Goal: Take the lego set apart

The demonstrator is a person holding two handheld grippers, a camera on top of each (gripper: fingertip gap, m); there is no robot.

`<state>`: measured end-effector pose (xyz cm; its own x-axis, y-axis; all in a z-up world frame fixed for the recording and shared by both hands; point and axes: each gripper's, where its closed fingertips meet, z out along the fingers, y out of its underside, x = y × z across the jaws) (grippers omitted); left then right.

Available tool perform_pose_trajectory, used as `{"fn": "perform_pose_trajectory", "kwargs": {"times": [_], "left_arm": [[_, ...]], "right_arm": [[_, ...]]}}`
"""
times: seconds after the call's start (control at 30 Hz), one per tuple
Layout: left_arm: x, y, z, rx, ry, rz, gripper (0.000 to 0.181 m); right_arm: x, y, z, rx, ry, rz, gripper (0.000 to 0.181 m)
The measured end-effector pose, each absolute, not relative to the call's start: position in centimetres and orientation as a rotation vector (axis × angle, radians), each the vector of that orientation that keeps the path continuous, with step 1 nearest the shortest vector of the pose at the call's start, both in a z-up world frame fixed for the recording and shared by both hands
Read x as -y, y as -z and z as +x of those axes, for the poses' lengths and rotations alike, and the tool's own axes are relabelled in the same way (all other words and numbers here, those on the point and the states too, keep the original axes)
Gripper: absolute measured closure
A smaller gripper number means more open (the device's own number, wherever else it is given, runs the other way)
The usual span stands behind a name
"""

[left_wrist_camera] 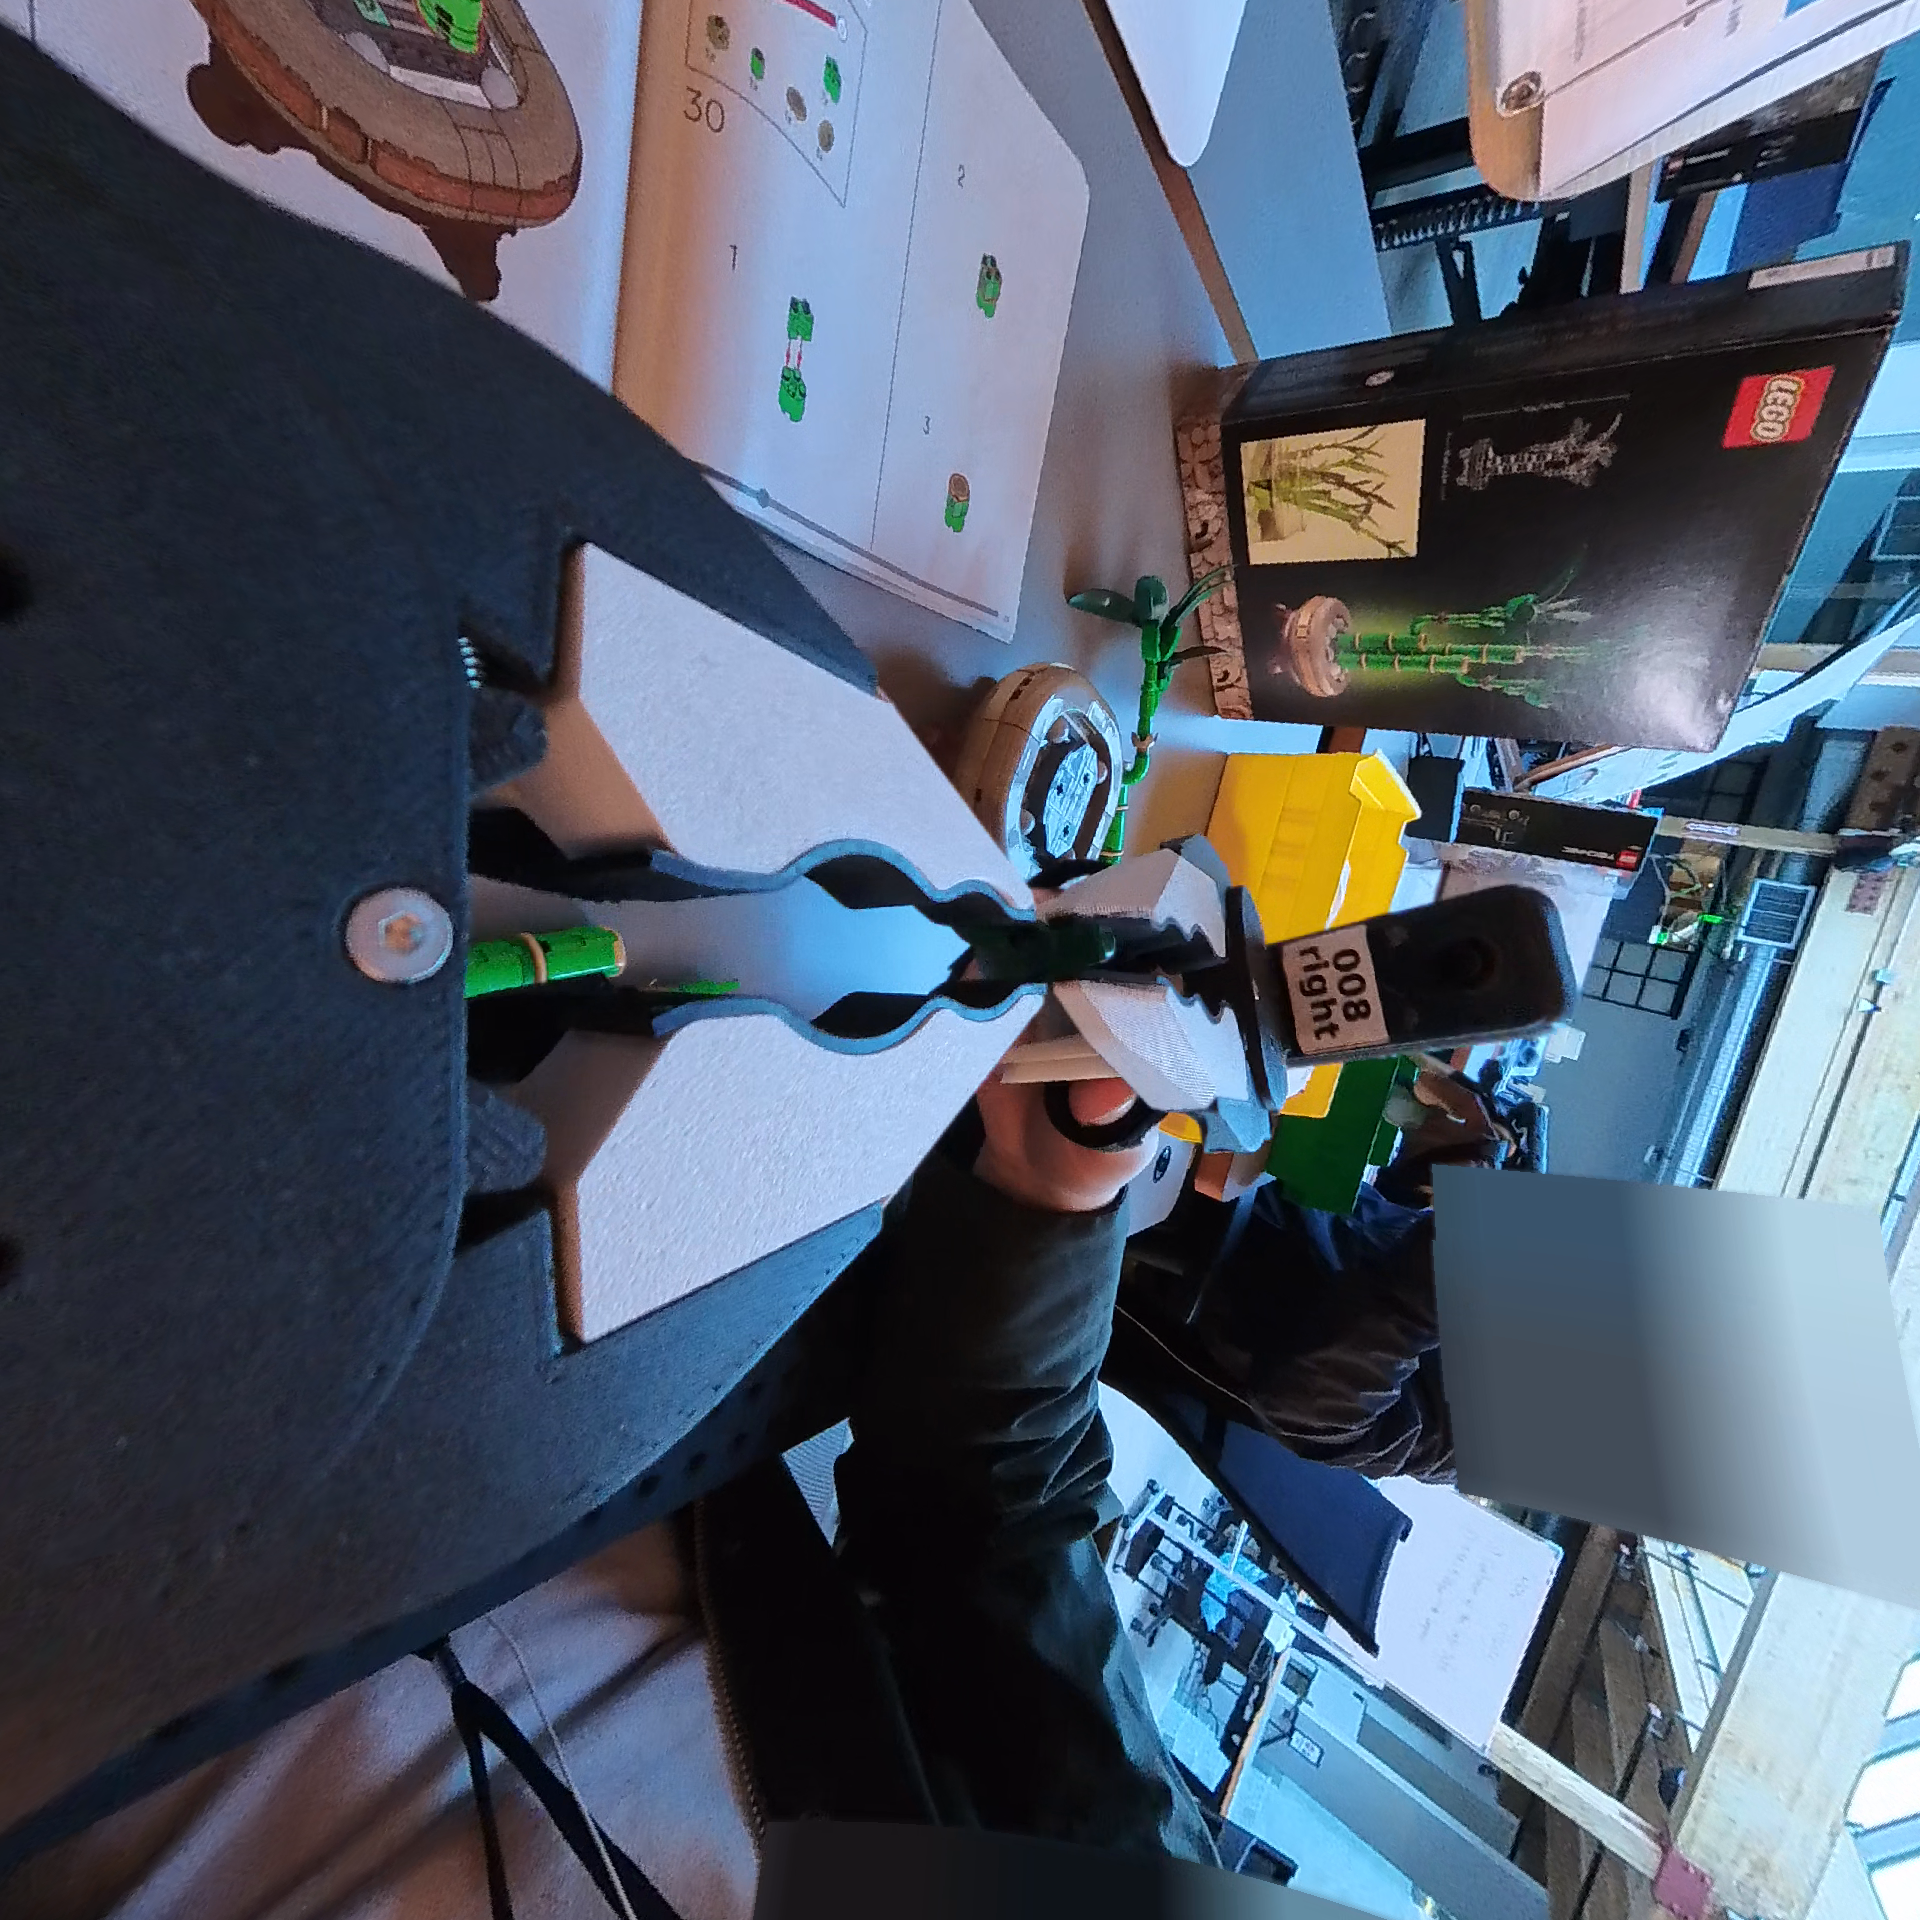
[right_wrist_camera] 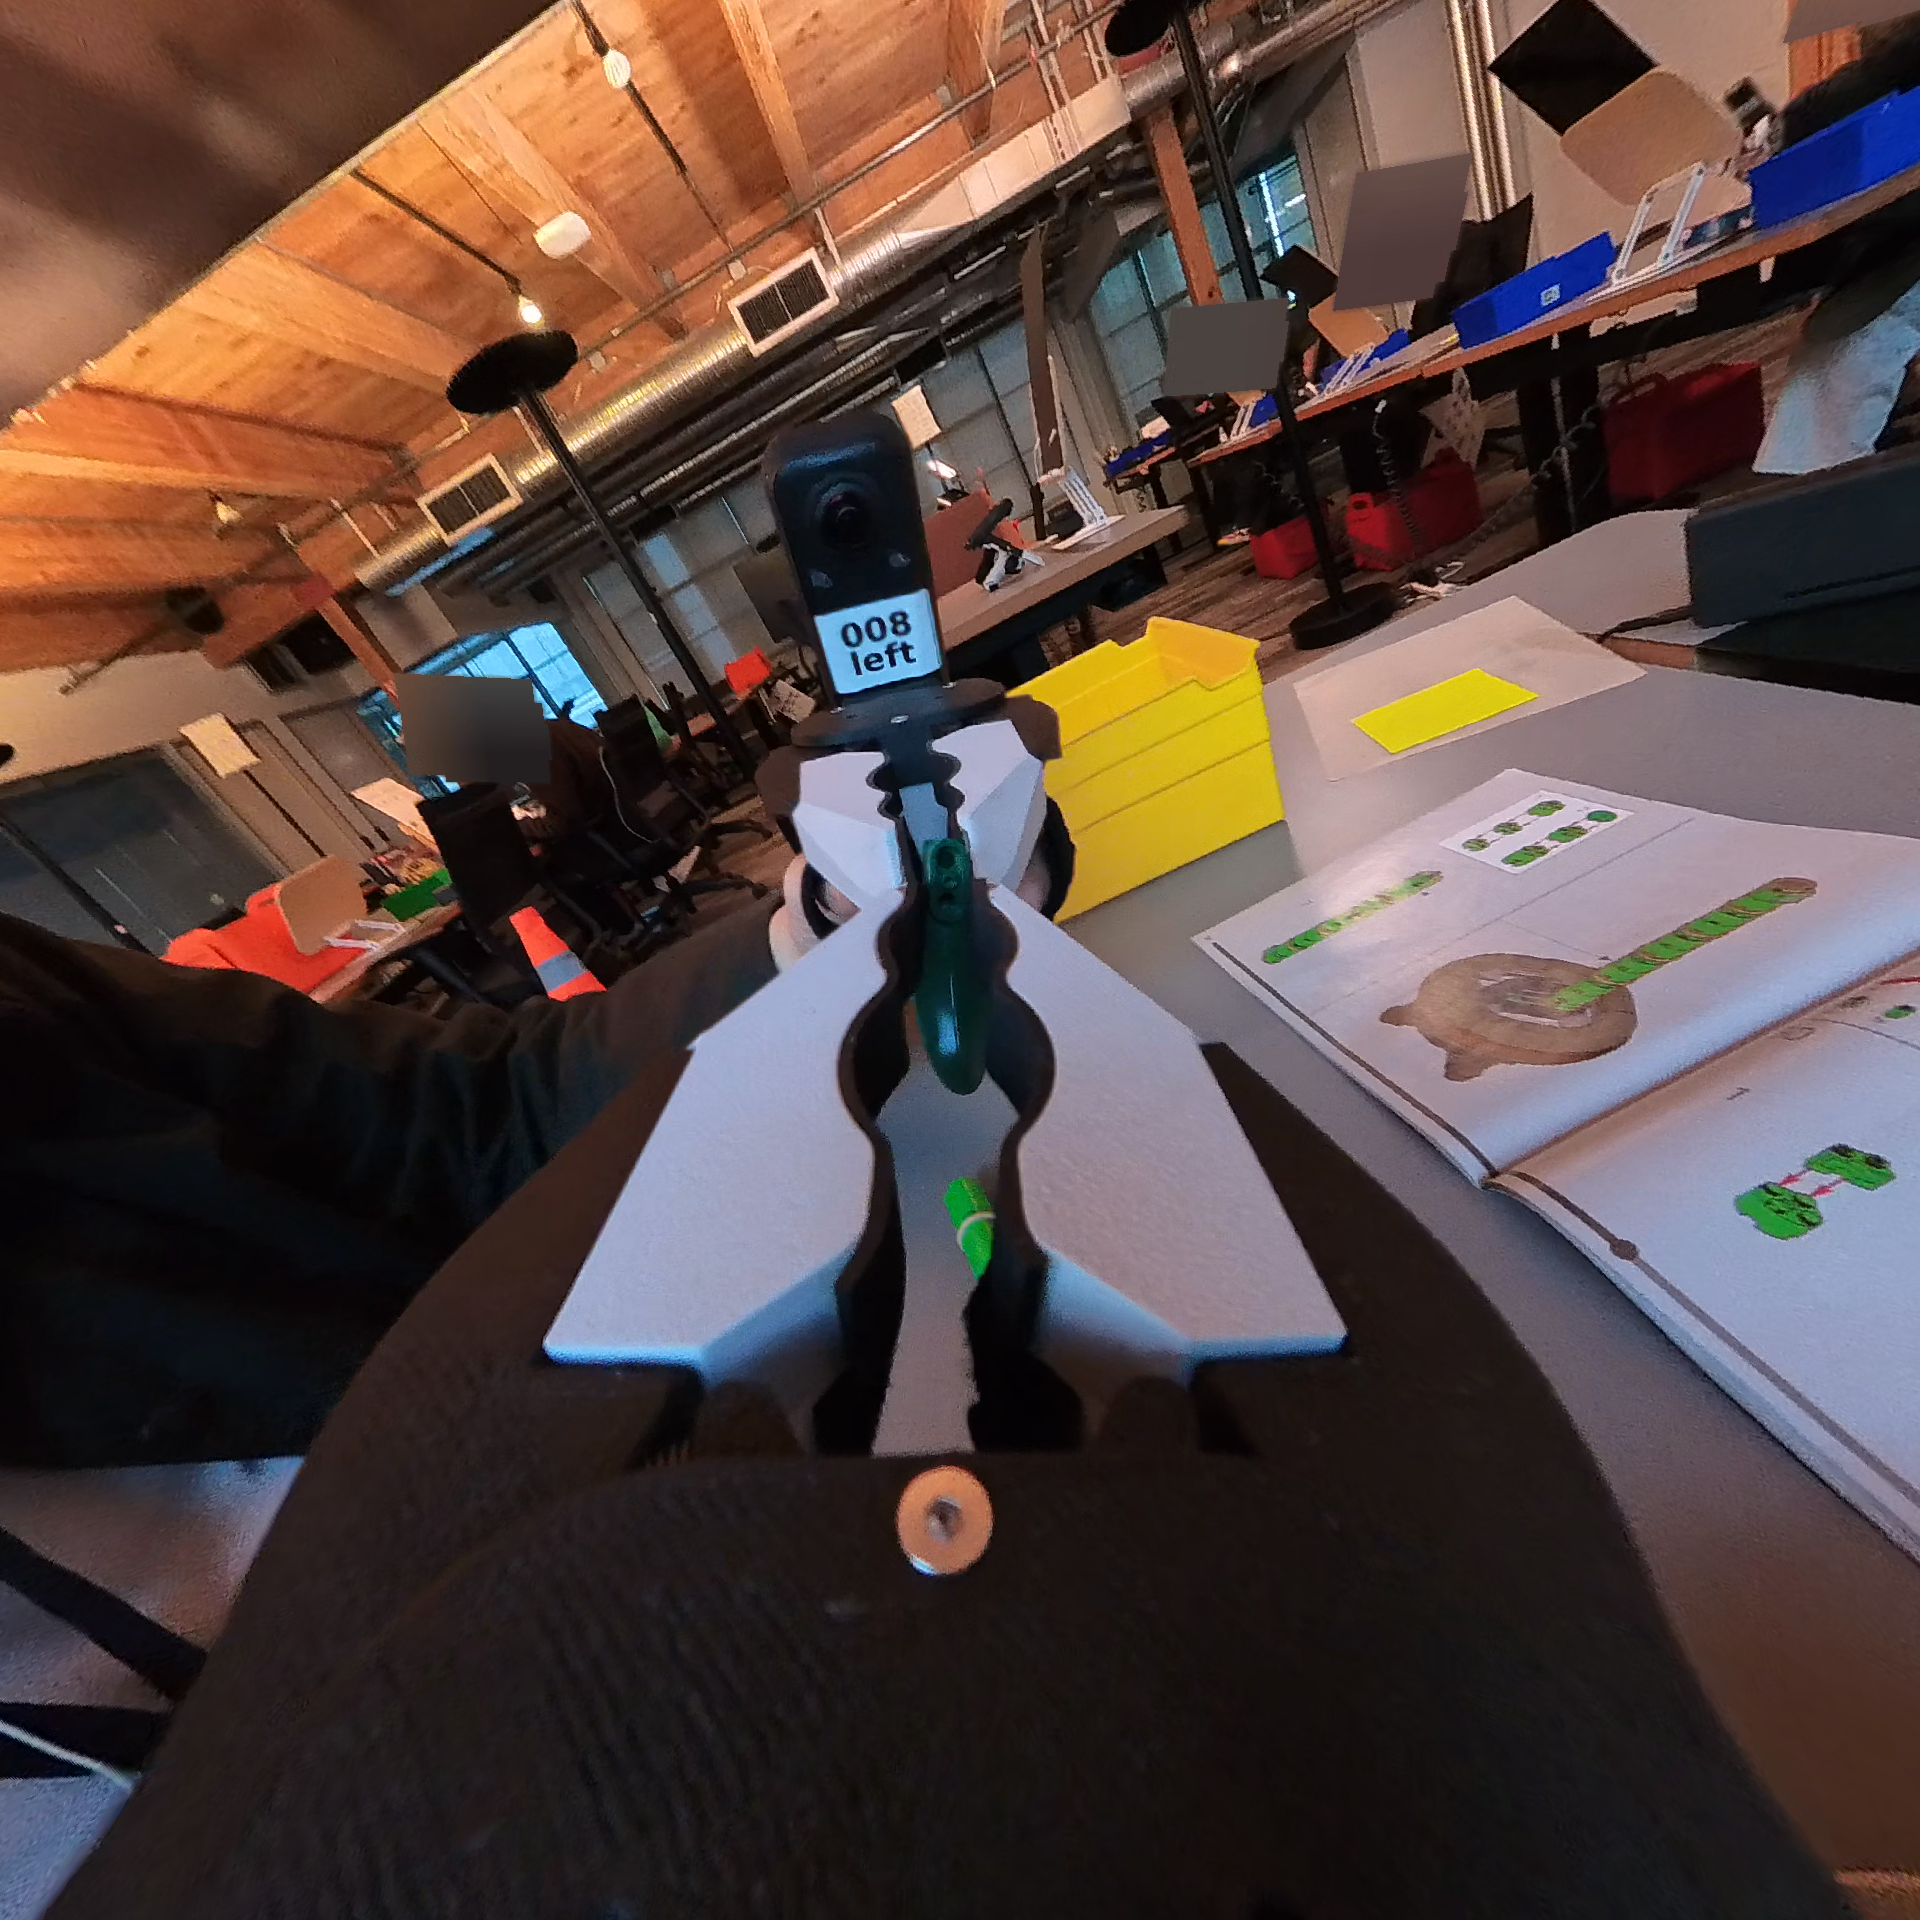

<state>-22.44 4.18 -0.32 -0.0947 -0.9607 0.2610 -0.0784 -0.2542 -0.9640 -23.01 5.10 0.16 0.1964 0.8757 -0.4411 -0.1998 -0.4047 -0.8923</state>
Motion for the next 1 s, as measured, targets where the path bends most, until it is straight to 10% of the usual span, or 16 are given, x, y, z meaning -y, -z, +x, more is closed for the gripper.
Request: {"fn": "perform_pose_trajectory", "kwargs": {"times": [1.0], "left_arm": [[-2.8, 3.9, -22.6, -1.440, 1.469, -1.561, 0.175]], "right_arm": [[-3.6, 3.3, -23.6, 0.926, -1.368, -1.639, 0.174]]}}
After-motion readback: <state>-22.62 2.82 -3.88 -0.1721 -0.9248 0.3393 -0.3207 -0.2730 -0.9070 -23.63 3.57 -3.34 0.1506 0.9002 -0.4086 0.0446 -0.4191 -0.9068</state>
